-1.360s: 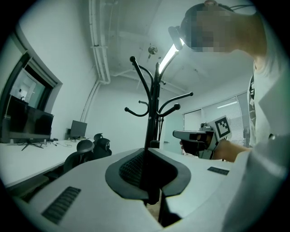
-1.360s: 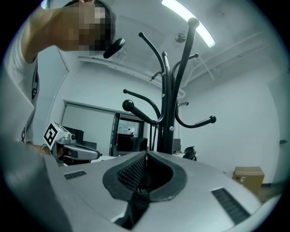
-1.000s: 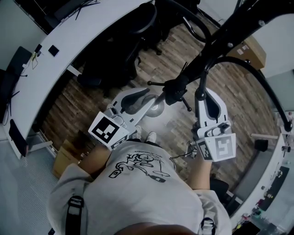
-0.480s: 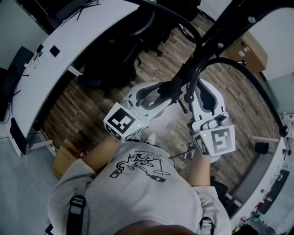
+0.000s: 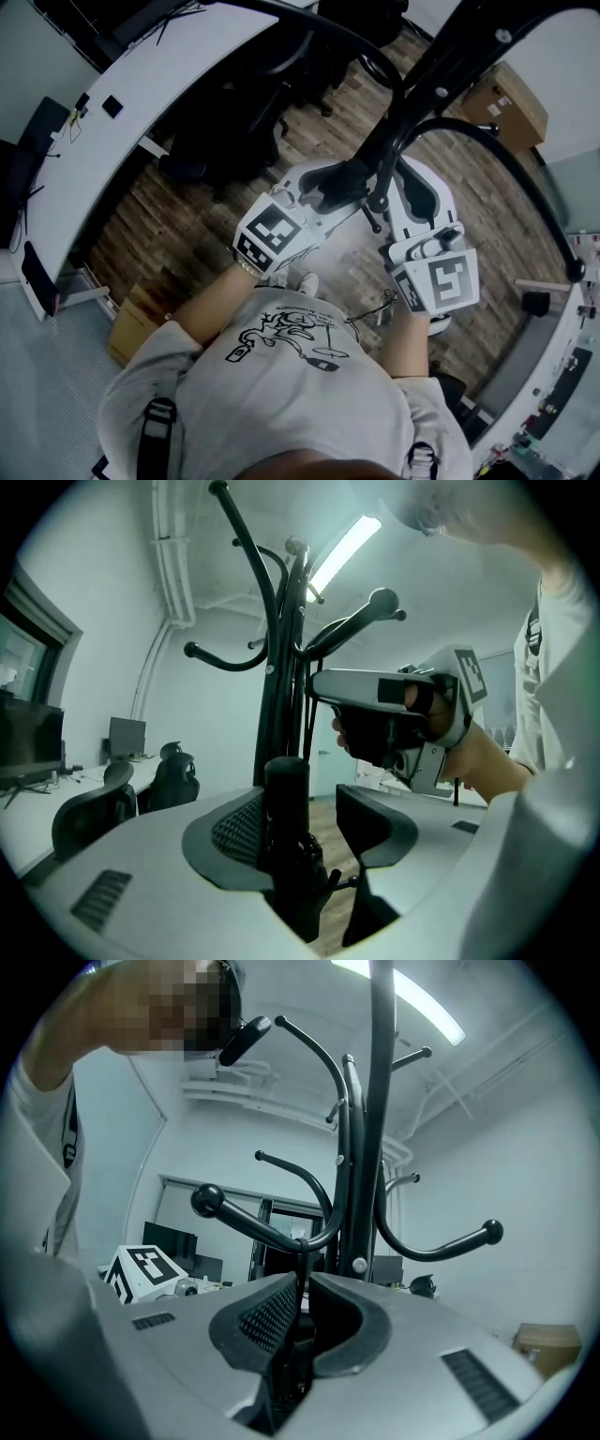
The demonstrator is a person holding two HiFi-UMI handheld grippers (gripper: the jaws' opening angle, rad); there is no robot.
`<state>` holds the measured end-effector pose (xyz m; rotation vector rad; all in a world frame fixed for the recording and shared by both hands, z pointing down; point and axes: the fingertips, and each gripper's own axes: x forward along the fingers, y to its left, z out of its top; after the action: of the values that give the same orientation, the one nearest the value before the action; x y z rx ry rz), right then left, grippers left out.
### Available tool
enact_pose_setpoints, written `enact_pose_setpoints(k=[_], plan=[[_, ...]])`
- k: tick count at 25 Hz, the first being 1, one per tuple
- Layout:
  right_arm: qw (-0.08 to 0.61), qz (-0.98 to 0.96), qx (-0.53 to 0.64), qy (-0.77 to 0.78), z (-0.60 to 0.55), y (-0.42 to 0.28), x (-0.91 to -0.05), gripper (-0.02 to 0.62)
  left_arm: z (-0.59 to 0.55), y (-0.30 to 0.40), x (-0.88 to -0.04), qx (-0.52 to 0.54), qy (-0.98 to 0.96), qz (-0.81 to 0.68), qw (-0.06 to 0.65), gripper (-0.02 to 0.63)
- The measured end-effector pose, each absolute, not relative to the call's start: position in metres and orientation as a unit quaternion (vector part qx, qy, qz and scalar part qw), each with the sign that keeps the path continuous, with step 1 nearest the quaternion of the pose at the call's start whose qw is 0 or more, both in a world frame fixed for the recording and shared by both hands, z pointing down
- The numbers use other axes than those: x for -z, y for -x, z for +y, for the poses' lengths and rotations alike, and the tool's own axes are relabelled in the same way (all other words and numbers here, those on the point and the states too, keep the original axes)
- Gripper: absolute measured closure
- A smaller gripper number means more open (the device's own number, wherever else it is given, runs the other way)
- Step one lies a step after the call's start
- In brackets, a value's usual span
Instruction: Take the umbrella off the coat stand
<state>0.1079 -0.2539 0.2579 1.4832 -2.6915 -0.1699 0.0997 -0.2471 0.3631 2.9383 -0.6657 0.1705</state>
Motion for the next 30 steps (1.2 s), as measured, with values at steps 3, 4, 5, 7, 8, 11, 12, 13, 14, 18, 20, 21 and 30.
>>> enact_pose_setpoints(k=[3,4,5,7,8,11,12,13,14,18,20,21,30], plan=[[0.028,-0.875,0.052,-0.48,-0.254,-0.107,-0.258,0.571,-0.251,-0.098,-0.366,-0.061,-0.969,-0.233,0.057,0.418],[0.028,-0.875,0.052,-0.48,-0.254,-0.107,-0.257,0.58,-0.253,-0.096,-0.366,-0.06,-0.968,-0.237,0.058,0.444],[0.028,-0.875,0.052,-0.481,-0.253,-0.108,-0.257,0.581,-0.253,-0.095,-0.365,-0.059,-0.968,-0.238,0.061,0.445],[0.028,-0.875,0.052,-0.481,-0.25,-0.108,-0.256,0.583,-0.251,-0.095,-0.363,-0.061,-0.968,-0.237,0.061,0.446],[0.027,-0.875,0.053,-0.481,-0.249,-0.108,-0.256,0.584,-0.25,-0.095,-0.362,-0.063,-0.968,-0.237,0.058,0.446],[0.029,-0.875,0.055,-0.481,-0.249,-0.107,-0.255,0.584,-0.251,-0.094,-0.363,-0.066,-0.968,-0.238,0.046,0.447],[0.029,-0.874,0.056,-0.481,-0.249,-0.107,-0.254,0.584,-0.251,-0.093,-0.364,-0.067,-0.968,-0.238,0.044,0.448],[0.028,-0.874,0.055,-0.482,-0.25,-0.107,-0.254,0.585,-0.252,-0.092,-0.364,-0.068,-0.968,-0.239,0.042,0.448],[0.025,-0.873,0.055,-0.483,-0.251,-0.107,-0.254,0.586,-0.253,-0.09,-0.363,-0.068,-0.968,-0.239,0.042,0.448],[0.014,-0.872,0.055,-0.487,-0.256,-0.106,-0.252,0.586,-0.257,-0.084,-0.36,-0.062,-0.967,-0.243,0.044,0.449],[0.011,-0.871,0.057,-0.487,-0.254,-0.105,-0.249,0.586,-0.256,-0.084,-0.357,-0.059,-0.967,-0.242,0.043,0.449],[0.01,-0.871,0.058,-0.487,-0.253,-0.105,-0.247,0.586,-0.254,-0.084,-0.355,-0.058,-0.968,-0.242,0.042,0.449],[0.007,-0.869,0.065,-0.49,-0.246,-0.103,-0.242,0.586,-0.247,-0.078,-0.348,-0.057,-0.967,-0.243,0.042,0.449]])
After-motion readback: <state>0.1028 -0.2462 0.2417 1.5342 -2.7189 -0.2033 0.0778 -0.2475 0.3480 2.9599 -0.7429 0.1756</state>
